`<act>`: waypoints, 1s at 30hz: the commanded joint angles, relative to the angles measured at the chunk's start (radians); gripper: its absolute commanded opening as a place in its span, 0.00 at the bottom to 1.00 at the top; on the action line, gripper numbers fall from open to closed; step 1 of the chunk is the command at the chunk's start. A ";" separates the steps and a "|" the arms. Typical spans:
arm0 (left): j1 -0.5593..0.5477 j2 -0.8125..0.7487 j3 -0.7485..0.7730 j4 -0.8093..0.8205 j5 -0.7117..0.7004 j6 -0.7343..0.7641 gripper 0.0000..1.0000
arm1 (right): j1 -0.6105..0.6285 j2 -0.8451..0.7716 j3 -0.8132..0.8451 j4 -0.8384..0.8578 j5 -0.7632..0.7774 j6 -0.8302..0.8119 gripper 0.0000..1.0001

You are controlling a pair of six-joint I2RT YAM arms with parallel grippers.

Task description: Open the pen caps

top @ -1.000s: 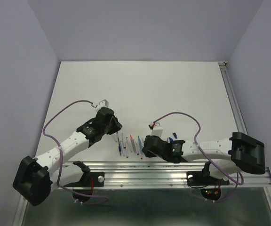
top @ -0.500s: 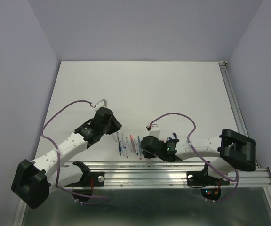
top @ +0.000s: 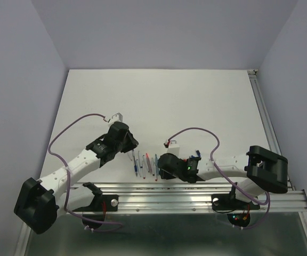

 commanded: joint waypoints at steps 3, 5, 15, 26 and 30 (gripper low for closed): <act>-0.007 0.008 0.007 0.042 0.025 0.008 0.00 | -0.003 -0.050 0.063 -0.052 0.038 0.010 0.35; -0.008 0.011 0.008 0.052 0.037 0.006 0.00 | -0.003 -0.060 0.076 -0.077 0.056 0.006 0.35; -0.045 0.048 0.053 0.096 0.067 0.028 0.00 | -0.003 -0.194 0.110 -0.224 0.183 0.087 0.65; -0.274 0.266 0.194 0.180 0.150 0.175 0.00 | -0.199 -0.355 0.055 -0.597 0.297 0.302 1.00; -0.329 0.372 0.275 0.184 0.117 0.210 0.00 | -0.219 -0.433 0.021 -0.603 0.311 0.337 1.00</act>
